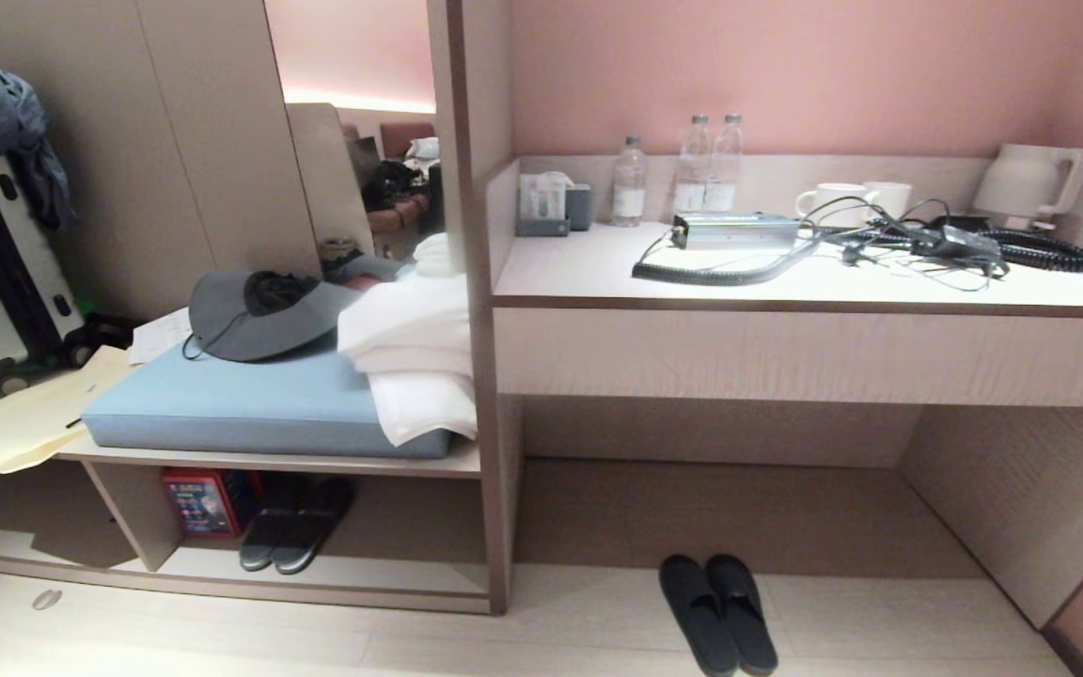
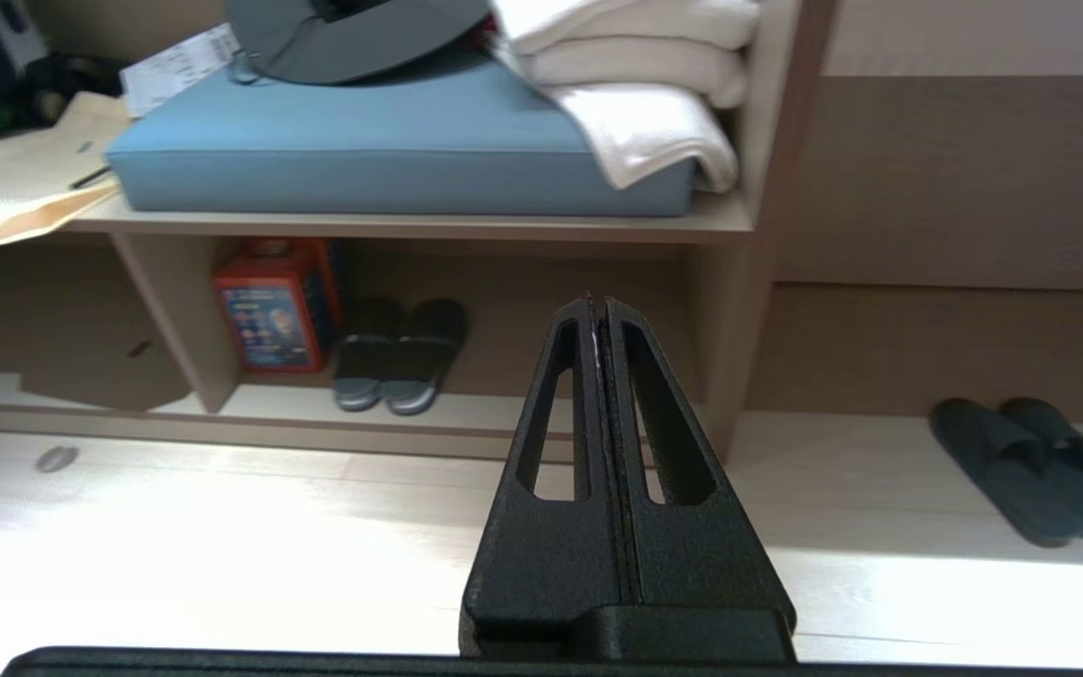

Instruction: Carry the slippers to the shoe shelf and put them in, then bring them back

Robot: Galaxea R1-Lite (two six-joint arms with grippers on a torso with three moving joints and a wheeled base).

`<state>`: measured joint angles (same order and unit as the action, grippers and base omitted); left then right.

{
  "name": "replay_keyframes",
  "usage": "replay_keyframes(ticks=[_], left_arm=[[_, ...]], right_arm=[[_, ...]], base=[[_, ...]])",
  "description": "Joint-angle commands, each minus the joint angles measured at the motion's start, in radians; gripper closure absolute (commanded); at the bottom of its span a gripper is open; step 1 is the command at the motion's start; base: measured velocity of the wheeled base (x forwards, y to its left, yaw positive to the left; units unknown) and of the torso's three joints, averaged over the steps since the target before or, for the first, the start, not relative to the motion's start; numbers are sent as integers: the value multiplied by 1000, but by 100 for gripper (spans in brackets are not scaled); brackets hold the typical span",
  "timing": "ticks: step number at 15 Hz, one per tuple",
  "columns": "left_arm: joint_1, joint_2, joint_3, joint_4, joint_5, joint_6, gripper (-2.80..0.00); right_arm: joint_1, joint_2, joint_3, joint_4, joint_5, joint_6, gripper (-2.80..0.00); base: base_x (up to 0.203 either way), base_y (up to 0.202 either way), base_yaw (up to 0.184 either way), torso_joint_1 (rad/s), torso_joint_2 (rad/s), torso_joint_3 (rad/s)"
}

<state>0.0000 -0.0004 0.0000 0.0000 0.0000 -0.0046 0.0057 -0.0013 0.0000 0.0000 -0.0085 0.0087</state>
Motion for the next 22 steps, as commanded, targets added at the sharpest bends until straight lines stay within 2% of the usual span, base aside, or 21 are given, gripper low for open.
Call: replay_keyframes(ticks=[1,11,22], left_arm=[[0,0,0,0,0,2,0],[0,0,1,0,0,0,0],[0,0,0,0,-2,0,0]], right_arm=[[0,0,2,2,-5,2,0],[0,0,2,0,-7,8,0],[0,0,2,0,-7,7,0]], base=[[0,197,-4,2,2,2],[8,186,-2,3,1,3],[178,180,-2,4,4,3]])
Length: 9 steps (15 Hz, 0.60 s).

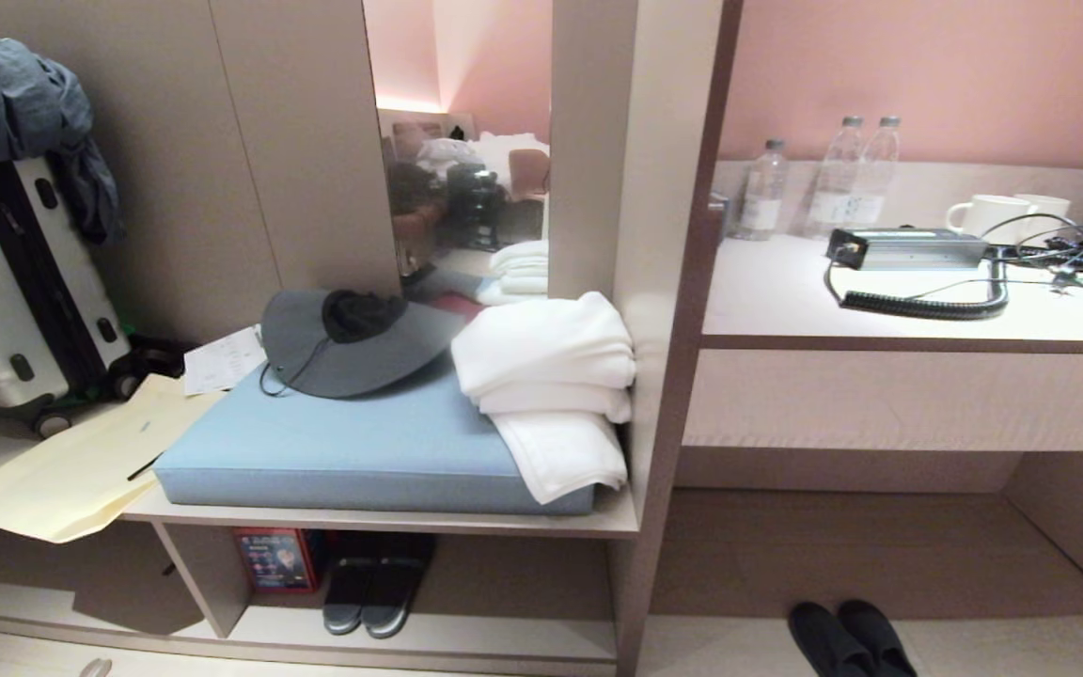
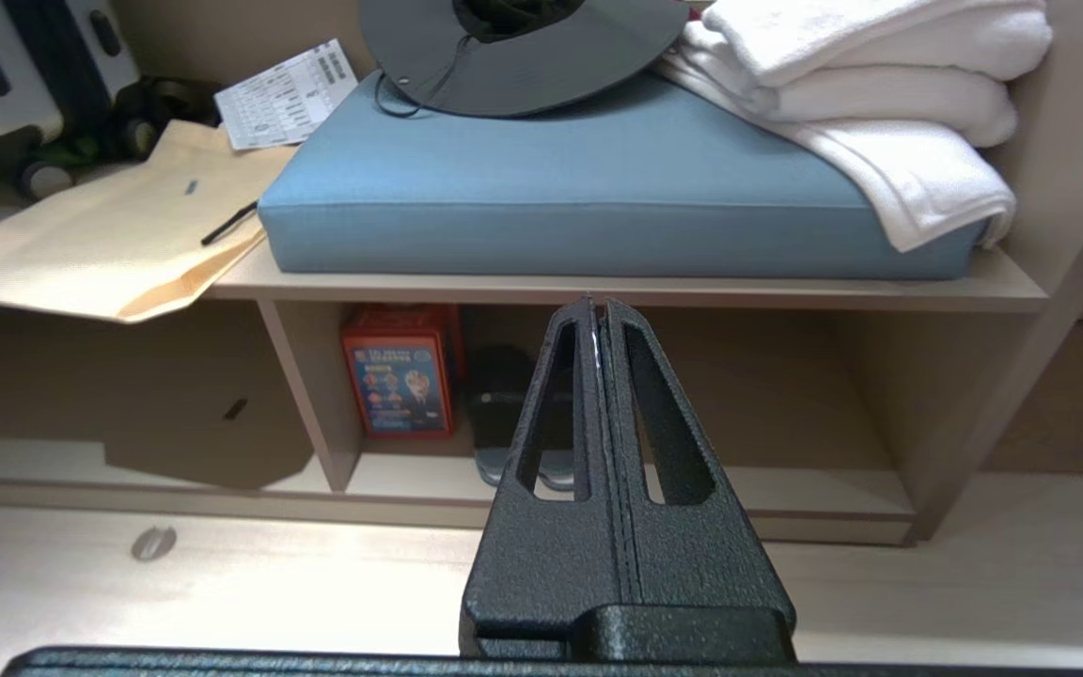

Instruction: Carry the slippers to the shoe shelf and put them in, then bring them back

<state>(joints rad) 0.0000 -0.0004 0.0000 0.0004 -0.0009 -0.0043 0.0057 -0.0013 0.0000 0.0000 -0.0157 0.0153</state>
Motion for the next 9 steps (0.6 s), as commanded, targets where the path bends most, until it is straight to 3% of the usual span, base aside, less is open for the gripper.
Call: replay_keyframes(ticks=[1,3,9], left_arm=[[0,0,0,0,-1,0,0],[0,0,0,0,-1,0,0],[0,0,1,0,-1,0,0]], right_arm=[[0,0,2,0,0,0,0],[0,1,2,0,0,0,0],[0,0,2,0,0,0,0]], base=[[28,68,8,12,2,7],[7,110,-3,4,2,3],[0,191,-3,1,6,2]])
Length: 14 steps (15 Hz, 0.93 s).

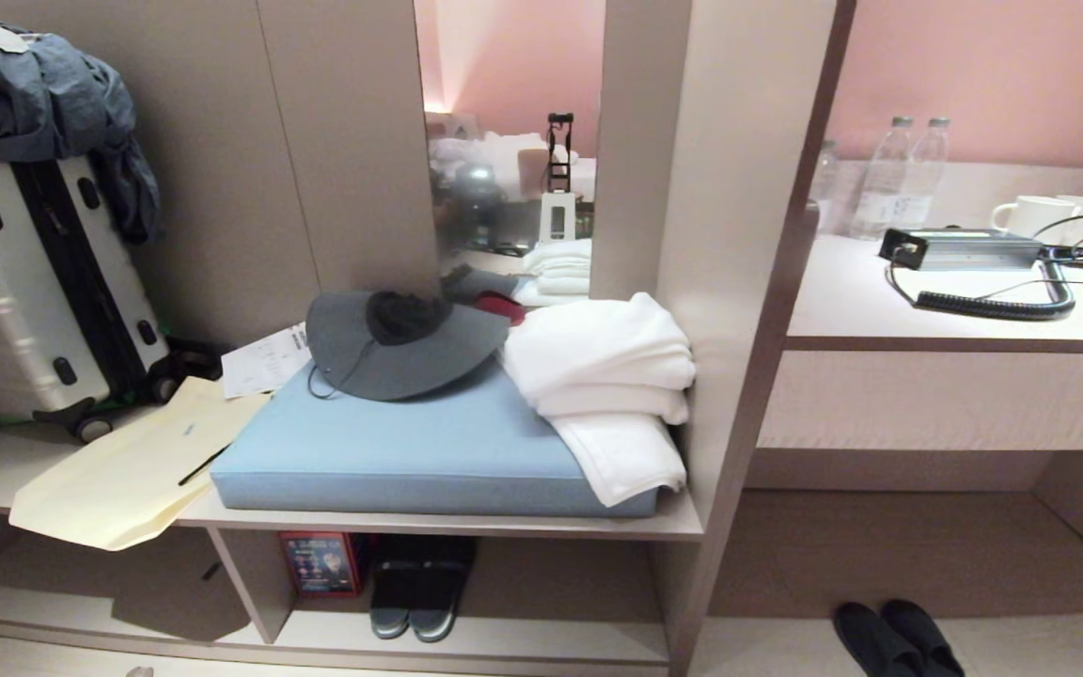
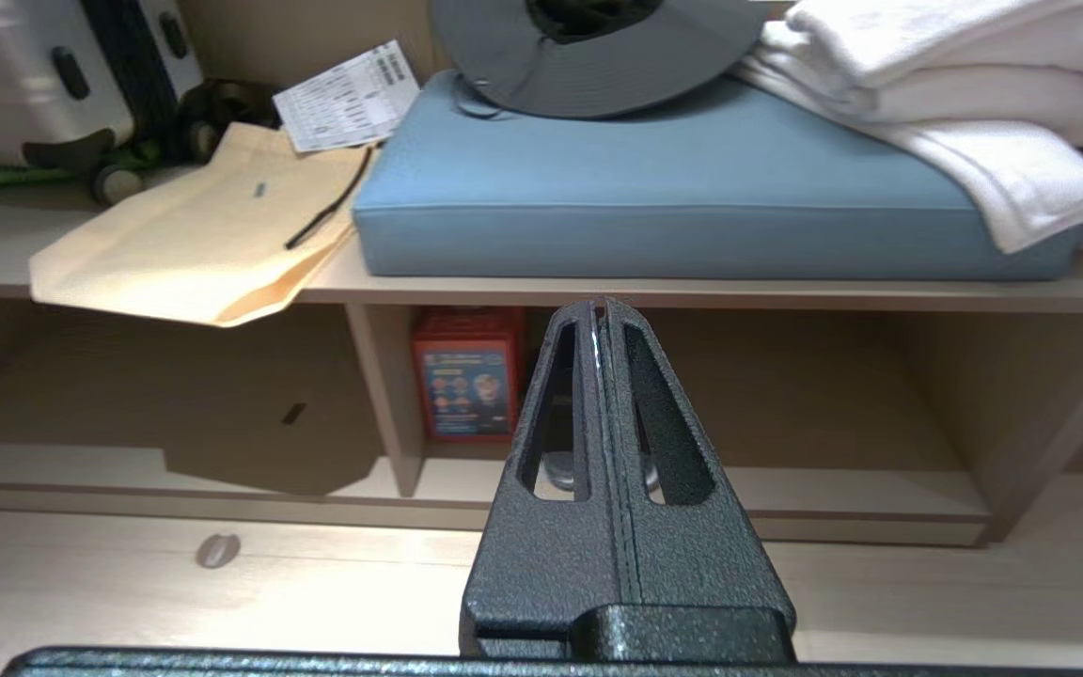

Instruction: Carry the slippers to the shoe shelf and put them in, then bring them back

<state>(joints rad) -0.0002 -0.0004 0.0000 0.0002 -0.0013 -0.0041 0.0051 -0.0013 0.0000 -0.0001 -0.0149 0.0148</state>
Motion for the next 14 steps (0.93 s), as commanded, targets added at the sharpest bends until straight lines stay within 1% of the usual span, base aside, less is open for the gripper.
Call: replay_keyframes(ticks=[1,14], left_arm=[[0,0,0,0,0,-1,0],[0,0,0,0,0,1,0]], right_arm=[[1,0,2,0,0,0,0],[1,1,2,-1,1,1,0]], base=[[0,202,-5,1,5,2],[0,194,-2,2,3,2]])
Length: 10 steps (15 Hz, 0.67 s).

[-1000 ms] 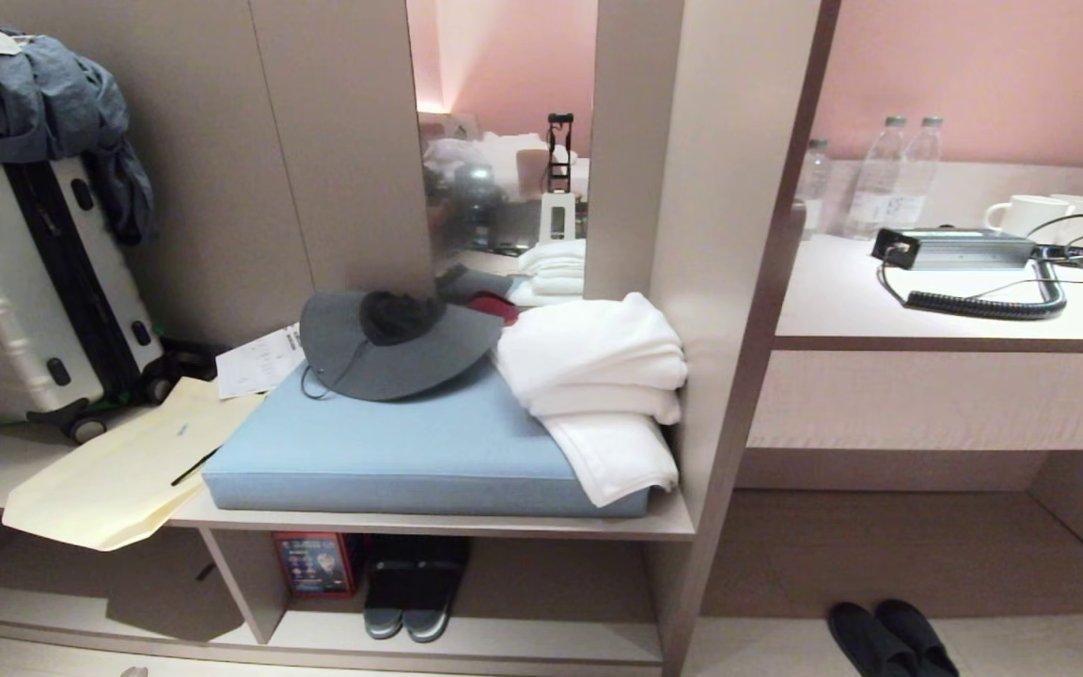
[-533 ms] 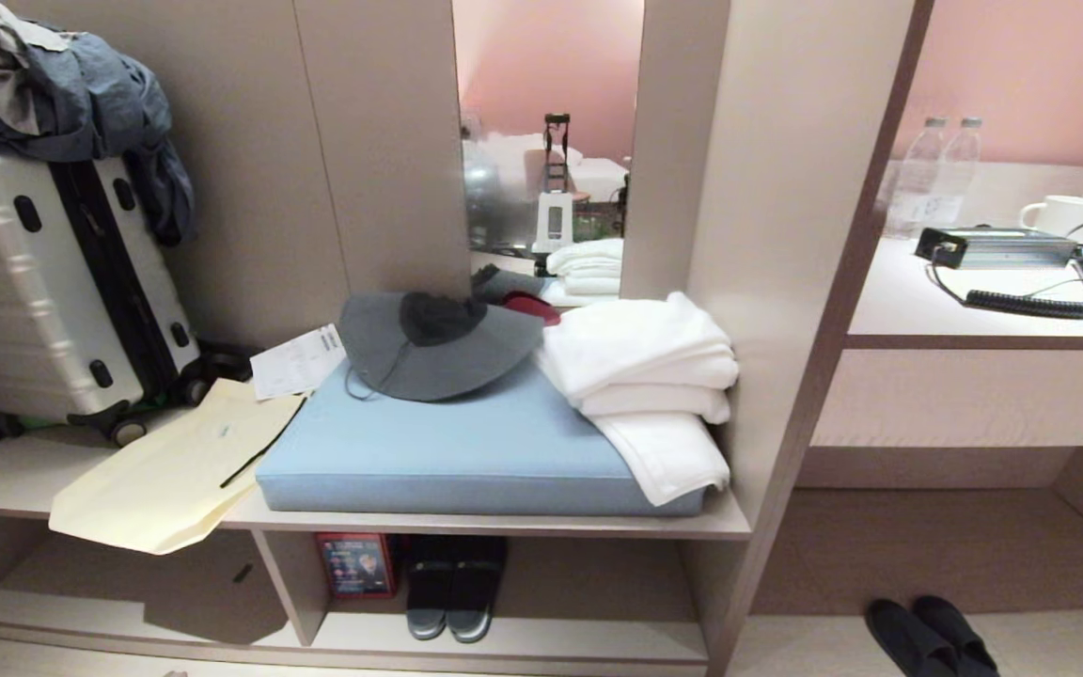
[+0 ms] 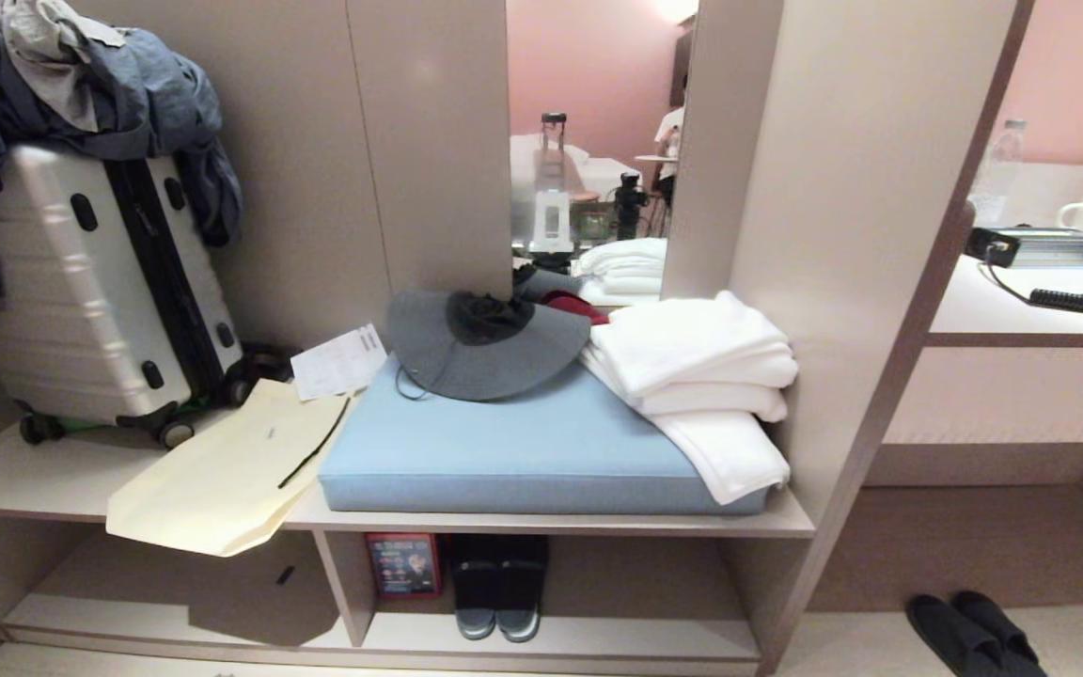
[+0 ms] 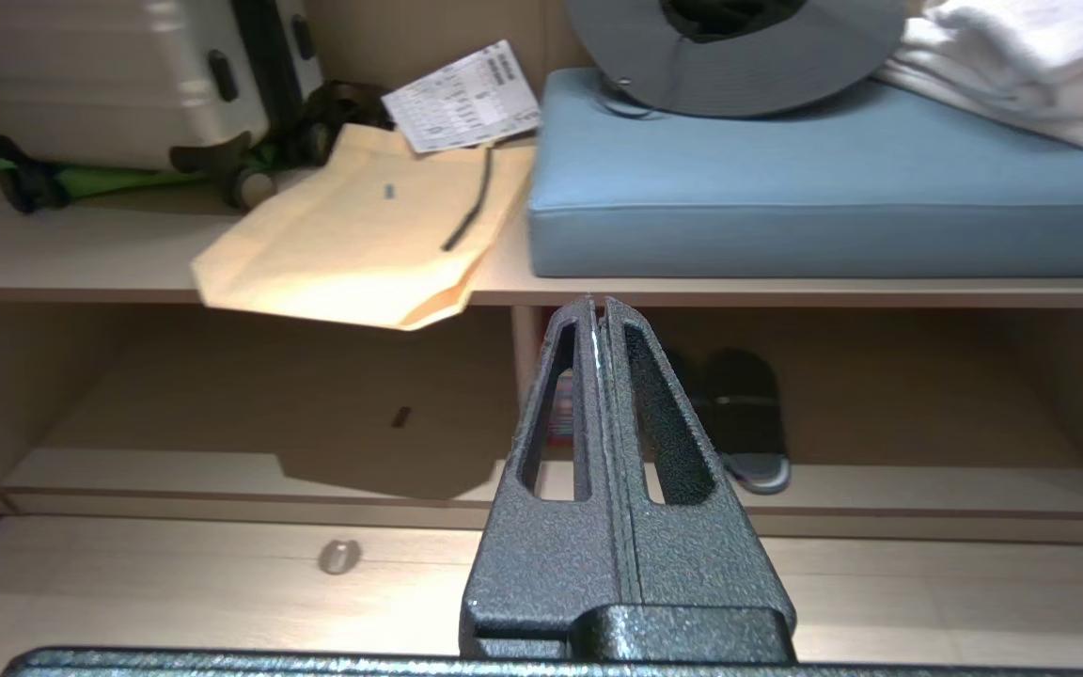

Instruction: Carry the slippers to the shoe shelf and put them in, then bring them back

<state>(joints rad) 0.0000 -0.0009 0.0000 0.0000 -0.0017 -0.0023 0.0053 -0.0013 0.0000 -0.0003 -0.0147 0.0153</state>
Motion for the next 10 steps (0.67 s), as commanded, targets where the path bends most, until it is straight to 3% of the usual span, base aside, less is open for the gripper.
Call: replay_keyframes(ticks=[1,4,7,10], left_arm=[[0,1,0,0,0,1,0],[0,1,0,0,0,1,0],[0,1,0,0,0,-2,0],[0,1,0,0,0,-1,0]], right_arm=[[1,0,2,-1,-1,0,0],[1,0,2,-1,-1,0,0],[1,0,2,-1,-1,0,0],[1,0,2,0,-1,0,0]], base=[[0,196,-2,4,1,1],[0,124,-2,0,4,3],[-19,2,0,2,1,2],[-168,2,4,4,1,1]])
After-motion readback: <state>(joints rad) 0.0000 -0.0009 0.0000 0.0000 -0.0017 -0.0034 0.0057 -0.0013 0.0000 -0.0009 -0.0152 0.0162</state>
